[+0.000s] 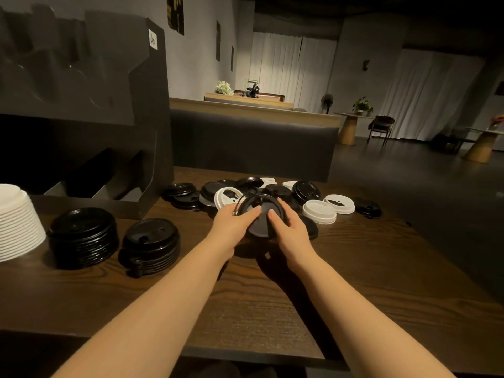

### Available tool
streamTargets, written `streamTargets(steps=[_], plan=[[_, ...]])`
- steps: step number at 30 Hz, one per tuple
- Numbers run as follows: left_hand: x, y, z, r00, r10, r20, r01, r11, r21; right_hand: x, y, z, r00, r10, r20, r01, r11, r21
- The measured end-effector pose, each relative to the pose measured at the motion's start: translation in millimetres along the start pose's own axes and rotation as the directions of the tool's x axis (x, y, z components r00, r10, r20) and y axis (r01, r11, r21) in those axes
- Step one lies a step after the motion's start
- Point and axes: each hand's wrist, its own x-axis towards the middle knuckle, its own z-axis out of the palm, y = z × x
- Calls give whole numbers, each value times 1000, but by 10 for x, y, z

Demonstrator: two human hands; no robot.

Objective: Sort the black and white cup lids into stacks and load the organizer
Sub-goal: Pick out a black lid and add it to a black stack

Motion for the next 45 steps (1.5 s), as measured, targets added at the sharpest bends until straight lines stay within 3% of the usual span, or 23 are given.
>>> streamTargets(steps=[4, 6, 9, 14, 17, 20, 21, 23, 26, 30, 34, 36, 38, 45], plan=[[-7, 288, -215, 995, -24, -99, 25, 1000, 9, 52, -246, 213, 963, 226, 144, -263, 899, 349], [-62, 448, -349, 988, -8, -155, 8, 1000, 3, 99, -354, 375, 961, 210, 178, -258, 913, 317], [-142, 615, -569, 984, 16, -178, -7, 999, 50, 180, -537, 594, 991, 74, 114, -95, 977, 193], [-281, 831, -1158, 969, 27, -247, -3, 996, 94, 251, -735, 1055, 968, 13, 251, -22, 999, 33], [-346, 924, -1497, 944, 9, -330, 36, 991, 129, 274, -755, 1333, 946, 63, 318, -70, 998, 9], [-337, 938, -1747, 925, -46, -378, 56, 998, 15, 251, -702, 1549, 891, 181, 416, -257, 957, 133], [-334, 926, -1794, 920, -44, -389, 54, 998, 14, 230, -684, 1597, 881, 183, 436, -275, 948, 159], [-310, 877, -1866, 920, -6, -392, 79, 983, 168, 220, -656, 1653, 919, 117, 377, -191, 968, 165], [-318, 815, -1920, 950, 55, -306, 108, 865, 491, 280, -610, 1639, 959, 46, 281, -72, 994, 83], [-291, 780, -1907, 984, 97, -150, 84, 488, 869, 238, -492, 1643, 931, 113, 348, -54, 983, -175], [-251, 735, -1812, 991, 85, -107, 104, 40, 994, 201, -359, 1696, 912, 157, 379, -43, 956, -292], [-242, 710, -1763, 994, 64, -85, 91, -92, 992, 185, -320, 1720, 904, 189, 385, -62, 946, -319], [-239, 678, -1751, 995, 55, -83, 90, -135, 987, 184, -289, 1742, 910, 191, 367, -46, 928, -370], [-160, 597, -1820, 990, -27, -137, 132, -133, 982, 252, -201, 1769, 909, 215, 356, -38, 895, -443]])
